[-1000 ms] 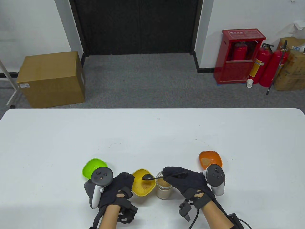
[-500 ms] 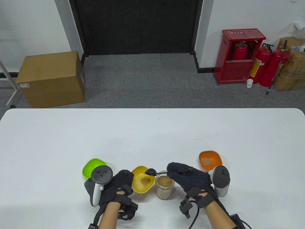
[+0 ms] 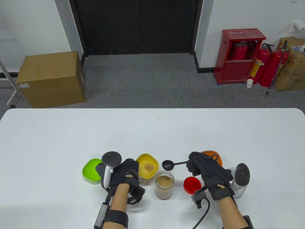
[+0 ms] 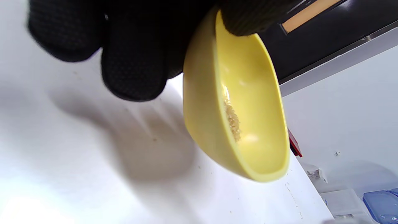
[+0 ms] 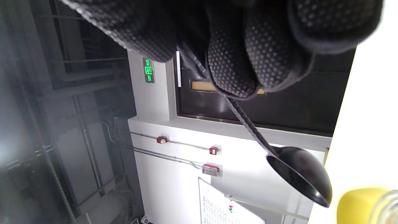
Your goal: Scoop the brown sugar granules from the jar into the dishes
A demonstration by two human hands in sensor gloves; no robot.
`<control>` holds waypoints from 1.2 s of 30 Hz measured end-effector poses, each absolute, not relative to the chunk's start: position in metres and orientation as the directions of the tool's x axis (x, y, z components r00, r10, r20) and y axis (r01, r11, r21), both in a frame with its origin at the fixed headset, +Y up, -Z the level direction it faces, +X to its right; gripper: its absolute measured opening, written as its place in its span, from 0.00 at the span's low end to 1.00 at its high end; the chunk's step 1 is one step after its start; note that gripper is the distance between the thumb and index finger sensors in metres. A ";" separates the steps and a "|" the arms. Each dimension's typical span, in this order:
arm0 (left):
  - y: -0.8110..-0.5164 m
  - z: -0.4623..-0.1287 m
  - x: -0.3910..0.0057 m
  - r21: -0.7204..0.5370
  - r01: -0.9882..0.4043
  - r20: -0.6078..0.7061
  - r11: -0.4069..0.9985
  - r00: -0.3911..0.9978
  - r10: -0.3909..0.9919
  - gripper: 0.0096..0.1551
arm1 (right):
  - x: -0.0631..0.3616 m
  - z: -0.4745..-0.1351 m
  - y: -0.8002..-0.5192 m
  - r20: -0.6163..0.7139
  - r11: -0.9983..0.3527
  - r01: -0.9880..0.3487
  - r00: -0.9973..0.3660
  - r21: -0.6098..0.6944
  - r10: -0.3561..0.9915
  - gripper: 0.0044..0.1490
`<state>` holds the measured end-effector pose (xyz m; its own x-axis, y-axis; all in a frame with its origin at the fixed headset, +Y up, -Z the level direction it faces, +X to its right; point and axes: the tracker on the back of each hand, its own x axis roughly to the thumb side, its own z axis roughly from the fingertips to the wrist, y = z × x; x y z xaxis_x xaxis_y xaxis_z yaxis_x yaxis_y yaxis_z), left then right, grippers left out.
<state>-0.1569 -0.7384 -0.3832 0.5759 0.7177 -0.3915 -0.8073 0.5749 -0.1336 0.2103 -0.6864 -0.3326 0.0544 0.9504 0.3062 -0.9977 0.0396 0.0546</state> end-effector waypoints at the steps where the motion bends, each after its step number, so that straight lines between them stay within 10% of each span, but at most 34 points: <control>1: -0.739 -0.388 -0.153 -0.141 -0.806 -0.393 0.575 0.578 0.715 0.31 | 0.212 -0.333 -0.687 0.297 0.040 -0.998 0.056 0.057 0.953 0.26; 36: -0.759 -0.417 -0.136 -0.179 -0.753 -0.413 0.634 0.642 0.646 0.33 | 0.223 -0.335 -0.692 0.269 0.061 -0.998 0.067 0.034 0.961 0.26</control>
